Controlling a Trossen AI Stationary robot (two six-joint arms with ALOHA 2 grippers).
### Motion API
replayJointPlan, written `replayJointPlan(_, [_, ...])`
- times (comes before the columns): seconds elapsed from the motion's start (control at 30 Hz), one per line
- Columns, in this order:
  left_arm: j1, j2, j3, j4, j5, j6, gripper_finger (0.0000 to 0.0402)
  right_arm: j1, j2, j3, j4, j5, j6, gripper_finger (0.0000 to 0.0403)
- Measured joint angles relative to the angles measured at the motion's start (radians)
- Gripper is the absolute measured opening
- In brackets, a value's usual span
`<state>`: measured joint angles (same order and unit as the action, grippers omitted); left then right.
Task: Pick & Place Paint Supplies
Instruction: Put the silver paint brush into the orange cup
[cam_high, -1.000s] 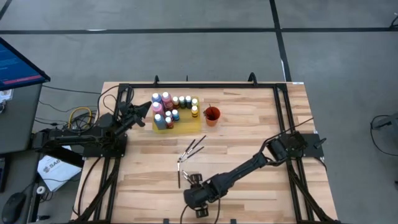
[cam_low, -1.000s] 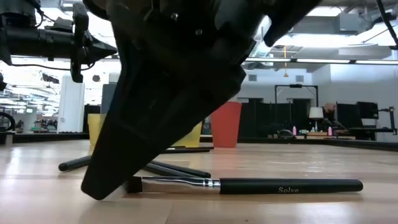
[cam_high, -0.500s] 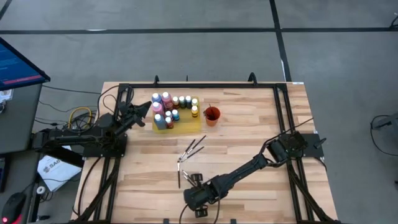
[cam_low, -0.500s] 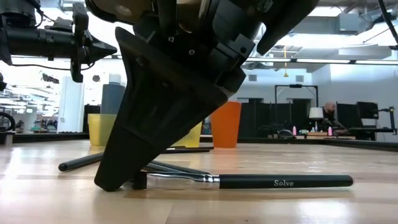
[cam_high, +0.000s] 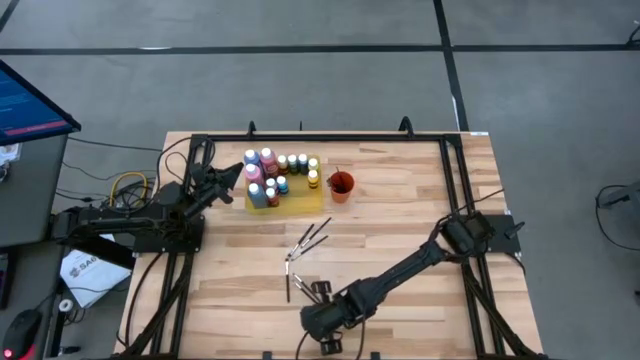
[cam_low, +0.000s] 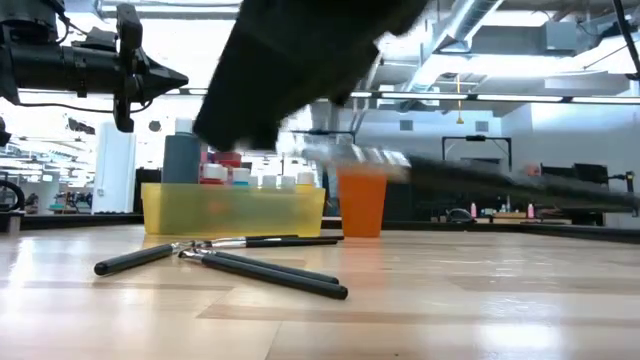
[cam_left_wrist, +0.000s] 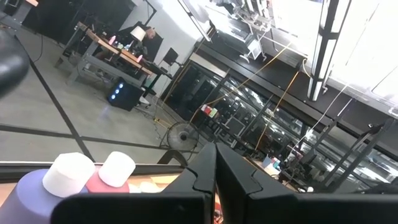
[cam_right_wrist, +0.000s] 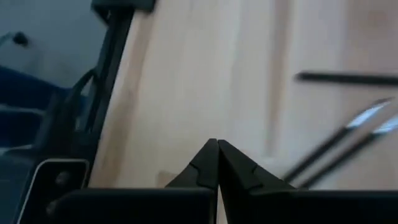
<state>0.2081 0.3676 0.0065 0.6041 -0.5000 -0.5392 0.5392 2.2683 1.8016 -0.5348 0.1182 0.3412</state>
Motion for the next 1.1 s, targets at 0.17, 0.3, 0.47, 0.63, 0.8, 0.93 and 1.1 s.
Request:
replayJointPlan(0.17, [0.000, 0.000, 0.000, 0.001, 0.000, 0.000, 0.0001, -0.016, -0.062, 0.000, -0.044, 0.075, -0.041, 0.0000])
replayJointPlan(0.3, [0.000, 0.000, 0.000, 0.002, 0.000, 0.000, 0.0001, -0.038, -0.128, 0.002, -0.057, 0.151, -0.096, 0.0000])
replayJointPlan(0.47, [0.000, 0.000, 0.000, 0.004, 0.000, 0.000, 0.0001, -0.101, -0.197, 0.002, -0.067, 0.204, -0.178, 0.0000])
replayJointPlan(0.63, [0.000, 0.000, 0.000, 0.004, 0.000, 0.000, 0.0001, -0.179, -0.256, 0.002, -0.072, 0.240, -0.260, 0.0000])
replayJointPlan(0.8, [0.000, 0.000, 0.000, 0.004, 0.000, 0.000, 0.0001, -0.270, -0.326, 0.002, -0.072, 0.250, -0.349, 0.0000])
replayJointPlan(0.93, [0.000, 0.000, 0.000, 0.004, 0.000, 0.000, 0.0001, -0.357, -0.389, -0.010, -0.062, 0.250, -0.413, 0.0000])
replayJointPlan(1.1, [0.000, 0.000, 0.000, 0.004, 0.000, 0.000, 0.0001, -0.478, -0.534, -0.167, 0.077, 0.249, -0.431, 0.0000])
